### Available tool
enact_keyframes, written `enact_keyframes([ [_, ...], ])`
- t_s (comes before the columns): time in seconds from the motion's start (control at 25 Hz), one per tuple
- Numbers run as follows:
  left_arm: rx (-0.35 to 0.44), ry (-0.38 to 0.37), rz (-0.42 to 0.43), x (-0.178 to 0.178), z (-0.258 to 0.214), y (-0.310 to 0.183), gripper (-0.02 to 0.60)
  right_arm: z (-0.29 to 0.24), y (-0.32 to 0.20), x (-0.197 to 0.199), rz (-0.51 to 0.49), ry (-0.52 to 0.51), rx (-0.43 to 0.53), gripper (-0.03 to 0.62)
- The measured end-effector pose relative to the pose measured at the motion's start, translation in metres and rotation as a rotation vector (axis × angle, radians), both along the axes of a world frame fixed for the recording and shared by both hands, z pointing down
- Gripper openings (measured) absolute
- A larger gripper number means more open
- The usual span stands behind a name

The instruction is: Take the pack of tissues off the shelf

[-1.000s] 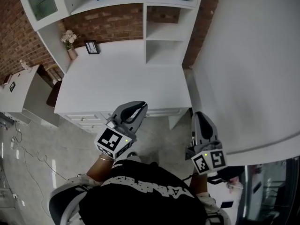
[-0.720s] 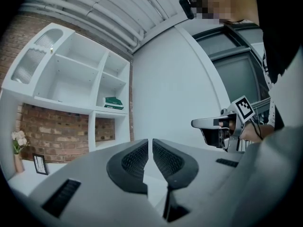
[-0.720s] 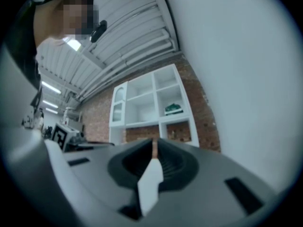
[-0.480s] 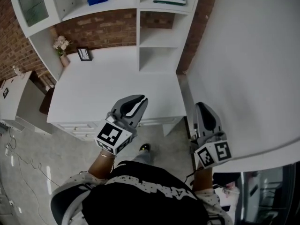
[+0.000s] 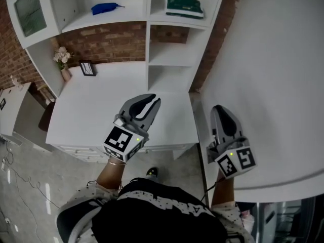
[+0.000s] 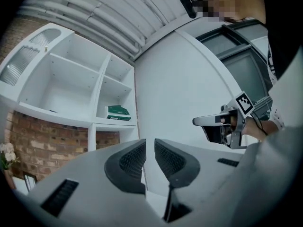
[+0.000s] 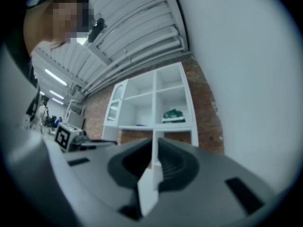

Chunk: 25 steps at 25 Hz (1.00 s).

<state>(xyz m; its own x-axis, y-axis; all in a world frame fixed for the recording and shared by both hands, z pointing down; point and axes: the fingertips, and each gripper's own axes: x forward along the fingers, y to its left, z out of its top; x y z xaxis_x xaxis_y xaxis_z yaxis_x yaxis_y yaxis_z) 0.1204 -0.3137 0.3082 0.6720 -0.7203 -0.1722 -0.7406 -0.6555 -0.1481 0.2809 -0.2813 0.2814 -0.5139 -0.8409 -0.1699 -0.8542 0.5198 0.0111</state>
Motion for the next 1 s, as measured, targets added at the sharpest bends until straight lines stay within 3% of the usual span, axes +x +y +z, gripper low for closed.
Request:
enact_keyframes([
  [0.64, 0.089, -0.029, -0.027, -0.007, -0.050, -0.105, 0.115, -0.042, -0.099, -0.014, -0.035, 0.051, 0.054, 0.091],
  [1.0, 0.115, -0.036, -0.035, -0.020, -0.073, -0.158, 0.173, -0.062, -0.154, -0.019, -0.012, 0.063, 0.073, 0.127],
])
